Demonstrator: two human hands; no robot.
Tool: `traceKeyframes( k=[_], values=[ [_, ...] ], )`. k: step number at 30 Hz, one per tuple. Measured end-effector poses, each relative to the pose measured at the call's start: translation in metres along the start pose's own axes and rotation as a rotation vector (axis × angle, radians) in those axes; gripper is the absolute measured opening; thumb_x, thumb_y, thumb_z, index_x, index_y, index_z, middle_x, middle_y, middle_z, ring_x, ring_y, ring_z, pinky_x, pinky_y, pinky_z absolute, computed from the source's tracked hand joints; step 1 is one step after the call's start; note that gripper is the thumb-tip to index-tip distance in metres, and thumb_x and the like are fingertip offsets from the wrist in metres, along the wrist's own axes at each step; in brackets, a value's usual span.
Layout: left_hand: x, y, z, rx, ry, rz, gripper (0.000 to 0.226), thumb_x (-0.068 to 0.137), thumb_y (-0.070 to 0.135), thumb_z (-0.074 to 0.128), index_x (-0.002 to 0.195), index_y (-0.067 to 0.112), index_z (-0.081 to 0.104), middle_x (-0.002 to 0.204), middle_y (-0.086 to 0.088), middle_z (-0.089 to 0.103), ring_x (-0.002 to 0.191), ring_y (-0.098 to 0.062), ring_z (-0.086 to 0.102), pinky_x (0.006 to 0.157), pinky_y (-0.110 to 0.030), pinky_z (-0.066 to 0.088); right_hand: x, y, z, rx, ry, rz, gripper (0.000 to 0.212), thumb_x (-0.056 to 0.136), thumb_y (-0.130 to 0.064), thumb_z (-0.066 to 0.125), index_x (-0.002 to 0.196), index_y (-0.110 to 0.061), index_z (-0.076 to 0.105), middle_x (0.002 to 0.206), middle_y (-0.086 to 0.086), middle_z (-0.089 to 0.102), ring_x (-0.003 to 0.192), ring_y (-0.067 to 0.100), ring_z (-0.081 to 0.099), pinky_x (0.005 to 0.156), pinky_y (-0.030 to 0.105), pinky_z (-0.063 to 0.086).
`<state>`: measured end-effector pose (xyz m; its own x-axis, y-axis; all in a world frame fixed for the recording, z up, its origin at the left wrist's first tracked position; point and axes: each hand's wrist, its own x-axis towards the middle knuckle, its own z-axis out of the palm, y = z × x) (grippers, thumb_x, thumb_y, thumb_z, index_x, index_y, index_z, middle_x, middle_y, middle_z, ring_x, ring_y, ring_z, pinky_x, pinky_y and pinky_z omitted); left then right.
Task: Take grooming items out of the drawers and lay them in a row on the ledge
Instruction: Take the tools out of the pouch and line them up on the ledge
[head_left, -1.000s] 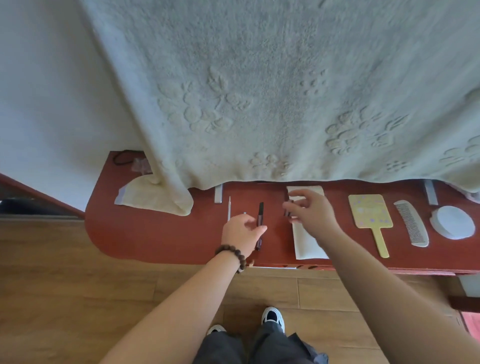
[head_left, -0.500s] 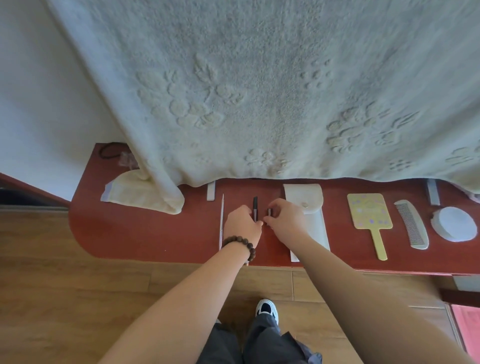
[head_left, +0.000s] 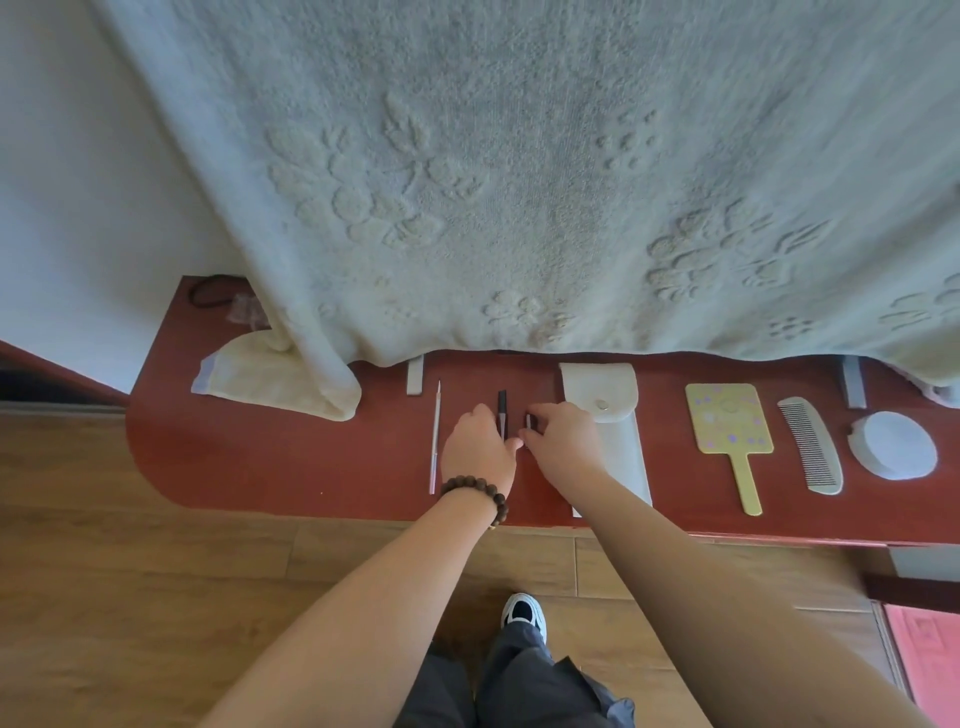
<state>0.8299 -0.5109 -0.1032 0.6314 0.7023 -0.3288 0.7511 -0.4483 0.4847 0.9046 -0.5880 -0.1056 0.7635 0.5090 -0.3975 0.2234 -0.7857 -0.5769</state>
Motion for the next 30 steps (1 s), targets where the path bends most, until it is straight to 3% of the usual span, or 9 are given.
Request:
traceKeyframes(
  k=[3,8,12,16,19,22,25,28,30],
  values=[
    [-0.002,0.000,-0.002,-0.010,0.010,0.004,0.037,0.086,0.036,0.067,0.108,0.009,0.055,0.105,-0.010,0.060,0.095,-0.027,0.061,0.077,-0.034,0.050,-0.006,0.000,-0.005,0.028,0.001,-0.016,0.026,0.086,-0.023,0.060,0.112,-0.017,0.063,0.101,0.000,0.061,0.099,0.023,0.057,0.074,0.021,0.042],
    [-0.013,-0.005,-0.010,-0.048,0.085,0.028,0.037,0.087,0.037,0.065,0.113,0.013,0.056,0.104,-0.003,0.062,0.094,-0.021,0.061,0.072,-0.028,0.047,-0.025,0.014,-0.034,0.084,0.158,-0.026,0.045,0.087,-0.031,0.064,0.130,-0.019,0.054,0.114,0.003,0.058,0.097,0.016,0.058,0.077,0.024,0.042],
    [-0.027,-0.010,-0.014,-0.073,0.154,0.096,0.034,0.089,0.033,0.063,0.118,0.016,0.058,0.106,0.000,0.064,0.094,-0.014,0.060,0.067,-0.020,0.042,-0.032,0.044,-0.051,0.006,0.217,0.142,0.071,0.081,-0.041,0.069,0.140,-0.020,0.036,0.135,0.010,0.039,0.123,0.028,0.041,0.088,0.037,0.044],
    [-0.037,-0.009,-0.011,-0.187,0.150,0.167,0.036,0.088,0.025,0.065,0.122,0.015,0.060,0.112,-0.002,0.067,0.102,-0.014,0.063,0.084,-0.022,0.049,-0.031,0.050,-0.050,-0.061,0.102,0.222,0.098,0.077,-0.045,0.073,0.150,-0.020,0.013,0.141,0.014,0.034,0.131,0.032,0.032,0.095,0.043,0.042],
    [-0.042,-0.005,-0.008,-0.252,0.131,0.198,0.037,0.087,0.021,0.066,0.123,0.013,0.060,0.115,-0.003,0.066,0.104,-0.015,0.062,0.094,-0.032,0.051,-0.026,0.051,-0.050,0.018,0.093,0.213,0.105,0.077,-0.034,0.076,0.151,-0.024,0.003,0.140,0.015,0.039,0.124,0.033,0.044,0.091,0.042,0.045],
    [-0.046,0.002,-0.007,-0.317,0.108,0.192,0.038,0.087,0.020,0.066,0.124,0.013,0.059,0.116,-0.003,0.064,0.105,-0.014,0.062,0.092,-0.030,0.052,-0.025,0.054,-0.054,0.225,0.089,0.227,0.100,0.078,-0.019,0.076,0.152,-0.023,0.008,0.136,0.011,0.050,0.114,0.031,0.055,0.083,0.035,0.047],
    [-0.051,0.010,-0.010,-0.377,0.074,0.176,0.039,0.087,0.020,0.067,0.125,0.015,0.057,0.117,0.000,0.062,0.106,-0.013,0.060,0.093,-0.031,0.052,-0.031,0.058,-0.061,0.391,0.107,0.232,0.087,0.077,-0.013,0.075,0.148,-0.022,0.024,0.133,0.007,0.054,0.108,0.025,0.057,0.084,0.034,0.046],
    [-0.055,0.019,-0.015,-0.453,0.022,0.130,0.044,0.085,0.024,0.069,0.127,0.016,0.055,0.117,0.004,0.060,0.101,-0.008,0.059,0.090,-0.026,0.050,-0.046,0.061,-0.069,0.495,0.094,0.190,0.076,0.077,-0.014,0.074,0.142,-0.028,0.036,0.116,0.002,0.063,0.094,0.018,0.057,0.079,0.034,0.045],
    [-0.058,0.025,-0.019,-0.569,-0.078,0.077,0.054,0.083,0.028,0.072,0.132,0.015,0.051,0.119,0.005,0.058,0.102,-0.009,0.060,0.092,-0.026,0.049,-0.059,0.061,-0.073,0.580,0.055,0.127,0.072,0.074,-0.017,0.076,0.136,-0.034,0.042,0.105,-0.002,0.069,0.095,0.019,0.064,0.083,0.041,0.053]
  ],
)
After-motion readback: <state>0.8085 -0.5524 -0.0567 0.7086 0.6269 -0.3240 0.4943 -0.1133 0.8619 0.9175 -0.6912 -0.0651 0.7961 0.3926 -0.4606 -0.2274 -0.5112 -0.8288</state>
